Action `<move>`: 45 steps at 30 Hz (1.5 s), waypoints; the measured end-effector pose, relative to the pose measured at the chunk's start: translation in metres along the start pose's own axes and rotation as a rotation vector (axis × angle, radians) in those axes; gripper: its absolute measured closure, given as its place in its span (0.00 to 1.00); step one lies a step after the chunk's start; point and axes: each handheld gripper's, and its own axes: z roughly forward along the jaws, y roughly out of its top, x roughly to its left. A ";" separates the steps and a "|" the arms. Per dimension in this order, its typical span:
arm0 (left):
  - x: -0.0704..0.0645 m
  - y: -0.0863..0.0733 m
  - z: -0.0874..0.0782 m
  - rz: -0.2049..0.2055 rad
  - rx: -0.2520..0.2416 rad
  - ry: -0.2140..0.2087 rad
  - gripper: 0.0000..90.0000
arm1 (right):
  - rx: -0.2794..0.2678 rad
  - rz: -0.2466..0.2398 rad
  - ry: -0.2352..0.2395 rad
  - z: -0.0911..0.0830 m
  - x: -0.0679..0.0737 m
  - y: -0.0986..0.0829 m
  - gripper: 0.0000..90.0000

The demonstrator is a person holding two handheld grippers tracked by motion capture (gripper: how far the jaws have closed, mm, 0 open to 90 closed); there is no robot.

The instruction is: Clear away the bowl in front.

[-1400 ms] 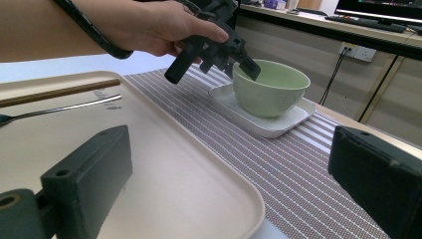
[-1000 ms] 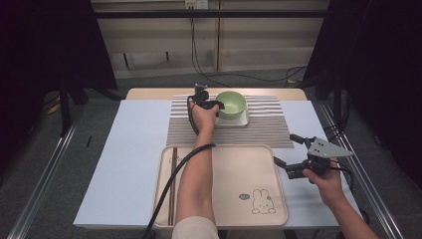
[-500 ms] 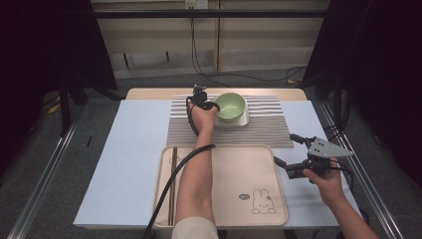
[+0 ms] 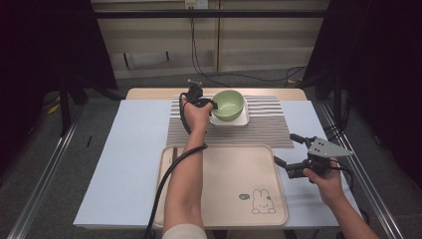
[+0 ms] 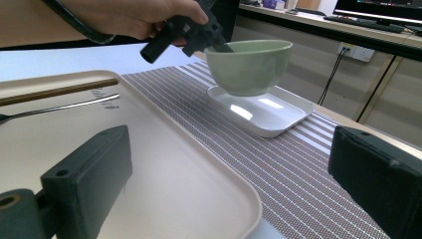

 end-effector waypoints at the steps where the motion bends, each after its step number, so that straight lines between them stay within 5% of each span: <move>1: 0.000 0.000 -0.003 0.006 0.005 -0.003 0.92 | 0.001 -0.006 -0.001 0.000 0.000 0.000 0.04; 20: -0.006 -0.017 -0.044 0.101 0.127 -0.098 0.92 | 0.002 -0.002 0.001 0.000 0.000 0.000 0.04; 34: 0.000 -0.040 -0.070 0.149 0.164 -0.120 0.92 | 0.000 -0.010 0.000 0.001 0.001 0.000 0.04; 45: 0.001 -0.056 -0.086 0.154 0.144 -0.128 0.92 | 0.004 -0.011 0.005 0.001 0.001 0.000 0.04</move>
